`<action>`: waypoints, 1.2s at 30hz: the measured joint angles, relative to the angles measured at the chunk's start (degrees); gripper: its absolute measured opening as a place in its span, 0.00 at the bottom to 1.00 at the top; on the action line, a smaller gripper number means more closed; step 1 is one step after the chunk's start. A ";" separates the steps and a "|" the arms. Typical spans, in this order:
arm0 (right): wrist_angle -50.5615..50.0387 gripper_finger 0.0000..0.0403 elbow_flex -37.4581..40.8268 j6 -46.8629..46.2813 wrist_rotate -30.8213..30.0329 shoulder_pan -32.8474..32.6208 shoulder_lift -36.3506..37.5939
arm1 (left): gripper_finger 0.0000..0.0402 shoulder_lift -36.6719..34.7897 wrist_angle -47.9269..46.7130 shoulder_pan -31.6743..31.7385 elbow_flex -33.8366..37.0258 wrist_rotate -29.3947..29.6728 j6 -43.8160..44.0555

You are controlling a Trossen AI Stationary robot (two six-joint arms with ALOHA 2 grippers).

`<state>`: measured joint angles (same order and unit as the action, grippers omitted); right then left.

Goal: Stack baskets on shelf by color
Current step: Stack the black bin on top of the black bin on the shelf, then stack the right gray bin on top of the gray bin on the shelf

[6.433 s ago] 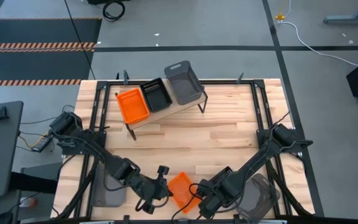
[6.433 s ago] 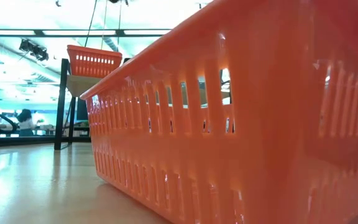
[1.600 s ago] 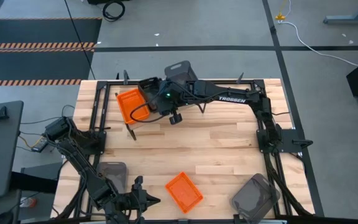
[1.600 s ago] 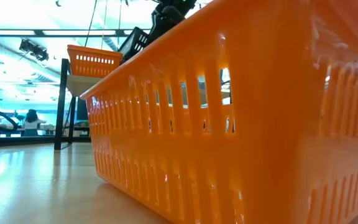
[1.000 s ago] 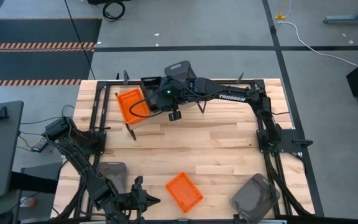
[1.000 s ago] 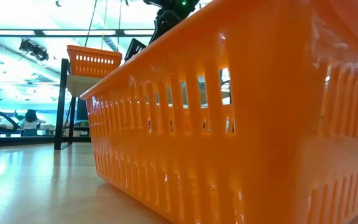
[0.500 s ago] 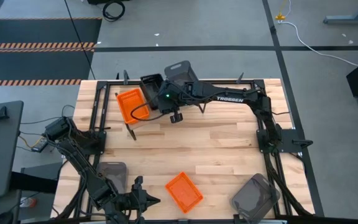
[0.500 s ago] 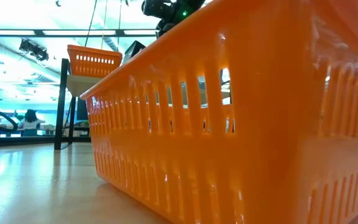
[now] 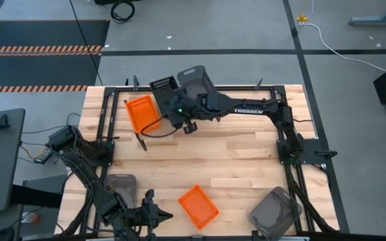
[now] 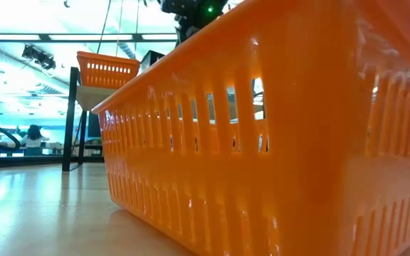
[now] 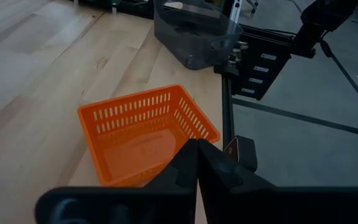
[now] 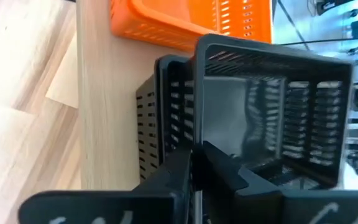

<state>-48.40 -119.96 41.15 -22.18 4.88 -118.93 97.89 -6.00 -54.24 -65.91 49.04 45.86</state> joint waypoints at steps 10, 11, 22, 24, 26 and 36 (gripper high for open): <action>0.07 0.08 -0.02 0.58 -0.73 -1.07 0.02 | 0.06 0.00 0.02 0.00 0.00 0.00 0.14; 0.08 0.10 -0.02 0.55 -0.71 -1.12 0.02 | 0.06 0.00 0.02 0.00 0.00 0.00 0.16; 0.17 0.33 -0.04 0.24 -0.37 -1.36 0.09 | 0.06 0.00 0.02 0.00 0.00 0.00 0.21; 0.26 0.36 -0.04 -0.66 -0.32 -1.37 0.09 | 0.06 0.00 0.02 0.00 0.00 0.00 0.25; 0.33 0.37 -0.04 -1.66 -0.30 -1.44 0.09 | 0.06 0.00 0.01 -0.01 0.00 -0.04 0.25; -4.22 0.38 -0.09 -15.94 -3.51 -6.48 0.11 | 0.05 0.00 -0.07 0.00 0.00 -0.42 -0.38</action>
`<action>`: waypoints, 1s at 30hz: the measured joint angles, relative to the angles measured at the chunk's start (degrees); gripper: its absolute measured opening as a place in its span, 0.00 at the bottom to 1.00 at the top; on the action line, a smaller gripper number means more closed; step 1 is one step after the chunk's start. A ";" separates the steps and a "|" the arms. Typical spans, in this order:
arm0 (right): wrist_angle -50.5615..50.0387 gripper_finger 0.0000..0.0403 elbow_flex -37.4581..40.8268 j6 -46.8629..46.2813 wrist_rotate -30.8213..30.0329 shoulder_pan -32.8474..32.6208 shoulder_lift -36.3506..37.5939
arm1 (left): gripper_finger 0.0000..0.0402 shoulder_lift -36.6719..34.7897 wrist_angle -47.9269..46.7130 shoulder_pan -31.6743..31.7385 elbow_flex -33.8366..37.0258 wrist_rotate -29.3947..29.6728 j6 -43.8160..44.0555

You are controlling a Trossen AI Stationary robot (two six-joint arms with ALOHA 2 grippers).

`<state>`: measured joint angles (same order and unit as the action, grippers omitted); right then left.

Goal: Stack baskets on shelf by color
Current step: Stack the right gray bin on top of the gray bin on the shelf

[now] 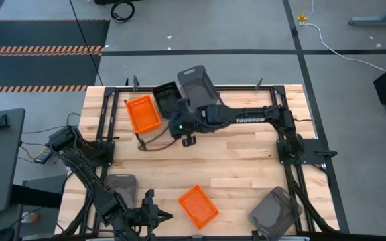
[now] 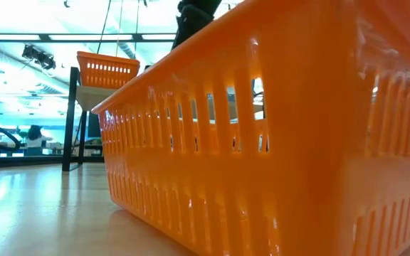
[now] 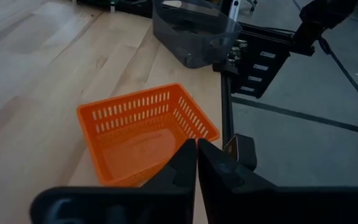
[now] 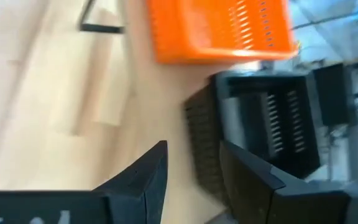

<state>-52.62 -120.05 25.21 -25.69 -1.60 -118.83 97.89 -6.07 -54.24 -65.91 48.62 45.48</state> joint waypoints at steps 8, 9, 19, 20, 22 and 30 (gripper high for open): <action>-18.26 0.38 0.00 -24.80 7.84 -5.91 0.00 | 0.04 0.00 0.20 0.11 0.00 0.02 -6.17; -20.68 0.38 0.00 -28.61 10.54 -6.68 0.00 | 0.04 0.00 0.19 0.12 0.00 0.02 -7.36; -37.45 0.36 0.00 -63.81 29.36 -17.64 0.00 | 0.05 0.00 2.55 3.20 0.00 -2.04 -15.13; -37.14 0.36 0.00 -65.92 29.69 -19.19 0.00 | 0.05 0.00 3.28 3.74 0.00 -3.39 -16.26; -36.77 0.36 0.00 -70.06 30.08 -22.38 0.00 | 0.06 0.00 4.75 4.77 0.00 -6.20 -18.22; -37.40 0.36 0.00 -91.31 25.73 -35.46 -0.02 | 0.04 0.00 6.58 7.47 0.00 -13.76 -22.46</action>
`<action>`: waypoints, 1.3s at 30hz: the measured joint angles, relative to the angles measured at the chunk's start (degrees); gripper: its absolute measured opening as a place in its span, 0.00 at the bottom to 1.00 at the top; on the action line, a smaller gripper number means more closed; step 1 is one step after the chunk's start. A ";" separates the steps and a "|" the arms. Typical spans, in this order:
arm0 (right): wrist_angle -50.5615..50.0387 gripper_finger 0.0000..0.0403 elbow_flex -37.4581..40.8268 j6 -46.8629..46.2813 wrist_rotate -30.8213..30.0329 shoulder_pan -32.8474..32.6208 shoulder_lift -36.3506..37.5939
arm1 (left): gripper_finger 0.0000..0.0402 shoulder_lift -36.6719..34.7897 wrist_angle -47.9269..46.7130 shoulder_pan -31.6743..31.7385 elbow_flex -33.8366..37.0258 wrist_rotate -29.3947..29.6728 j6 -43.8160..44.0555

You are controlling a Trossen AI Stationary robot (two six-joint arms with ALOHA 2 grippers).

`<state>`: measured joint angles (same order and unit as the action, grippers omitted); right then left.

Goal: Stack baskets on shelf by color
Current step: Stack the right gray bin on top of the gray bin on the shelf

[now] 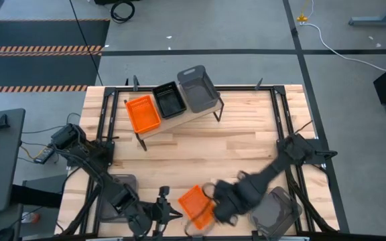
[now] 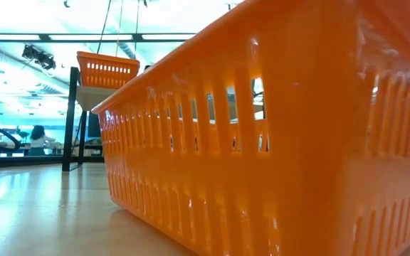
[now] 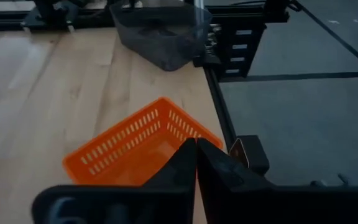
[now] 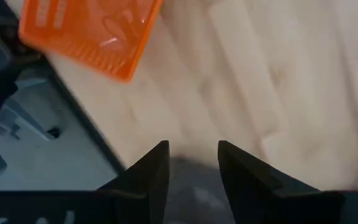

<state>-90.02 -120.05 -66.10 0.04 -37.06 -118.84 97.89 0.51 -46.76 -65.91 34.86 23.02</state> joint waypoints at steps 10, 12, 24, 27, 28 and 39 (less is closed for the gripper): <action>6.40 0.37 7.24 -23.60 -0.31 -12.74 -0.15 | 0.05 0.00 3.23 0.07 -0.02 -1.55 -1.64; 10.79 0.38 9.99 -25.44 -0.33 -13.93 -0.16 | 0.05 0.00 3.91 0.07 -0.02 -1.71 -1.63; 14.00 0.52 19.50 -32.88 2.59 -18.39 -0.18 | 0.05 0.00 4.66 -1.16 -0.02 -1.78 3.28; 15.79 0.57 21.20 -34.18 2.53 -19.35 -0.13 | 0.05 0.00 4.63 -2.20 -0.02 -1.78 3.86; 17.10 0.58 22.05 -34.46 2.51 -19.65 -0.14 | 0.04 0.00 4.63 -2.52 -0.02 -1.78 4.23; 35.44 0.60 35.21 -38.03 3.94 -22.12 -0.16 | 0.05 0.00 4.77 -4.88 -0.02 1.46 7.33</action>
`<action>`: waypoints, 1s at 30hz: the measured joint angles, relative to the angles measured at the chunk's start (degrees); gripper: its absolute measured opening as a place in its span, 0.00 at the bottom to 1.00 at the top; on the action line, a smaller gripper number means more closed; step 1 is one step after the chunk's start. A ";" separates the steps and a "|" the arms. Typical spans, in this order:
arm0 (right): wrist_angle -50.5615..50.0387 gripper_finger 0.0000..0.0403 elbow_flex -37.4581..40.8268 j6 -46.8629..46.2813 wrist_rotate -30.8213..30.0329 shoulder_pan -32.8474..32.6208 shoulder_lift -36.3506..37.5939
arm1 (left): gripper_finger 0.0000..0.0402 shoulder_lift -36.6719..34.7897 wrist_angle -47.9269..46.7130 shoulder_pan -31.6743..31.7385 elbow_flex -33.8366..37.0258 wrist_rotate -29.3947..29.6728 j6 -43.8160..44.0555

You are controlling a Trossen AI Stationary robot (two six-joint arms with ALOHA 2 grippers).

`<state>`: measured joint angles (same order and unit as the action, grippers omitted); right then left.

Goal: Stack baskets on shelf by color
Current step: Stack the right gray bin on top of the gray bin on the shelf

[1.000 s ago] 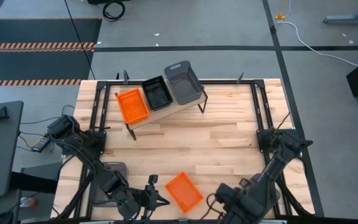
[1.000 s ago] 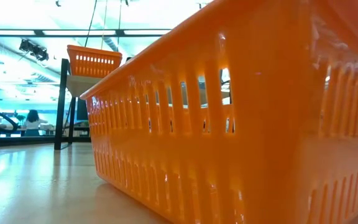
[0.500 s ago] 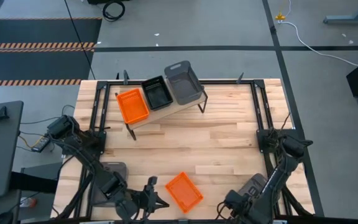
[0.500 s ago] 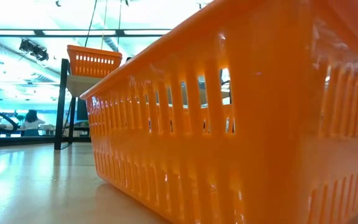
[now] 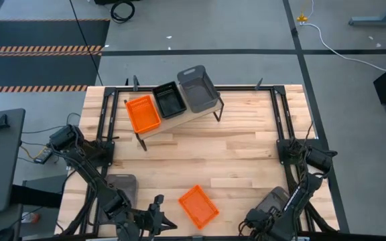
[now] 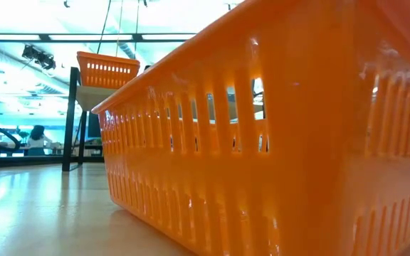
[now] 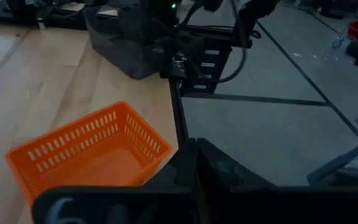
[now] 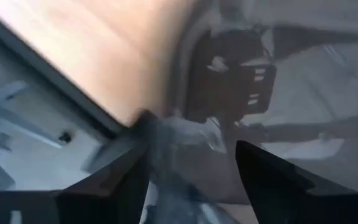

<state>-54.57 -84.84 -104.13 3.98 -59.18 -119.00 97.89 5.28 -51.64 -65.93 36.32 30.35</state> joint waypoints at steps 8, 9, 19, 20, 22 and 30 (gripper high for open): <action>1.10 0.52 3.39 0.61 1.43 -0.74 0.26 | 0.03 0.09 0.16 -0.08 0.00 0.10 1.73; 0.94 0.50 3.39 1.13 1.22 -0.74 0.25 | 0.03 0.29 0.51 -0.08 0.00 0.13 1.82; 1.35 0.09 3.37 7.40 1.00 -0.08 0.13 | 0.04 0.63 0.54 -1.00 0.00 2.39 2.01; 1.01 0.05 3.38 8.68 1.00 0.17 0.13 | 0.04 0.63 0.49 -1.02 0.00 2.61 2.01; 0.87 0.03 3.41 10.68 1.09 0.91 0.13 | 0.04 0.63 0.44 -1.02 0.00 3.40 1.99; -0.86 0.03 2.42 20.04 1.99 5.54 -0.02 | 0.04 0.63 0.28 -0.98 0.00 4.19 1.97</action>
<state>-55.43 -82.42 -84.09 5.96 -53.64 -119.02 98.52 5.56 -52.62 -65.93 40.51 32.32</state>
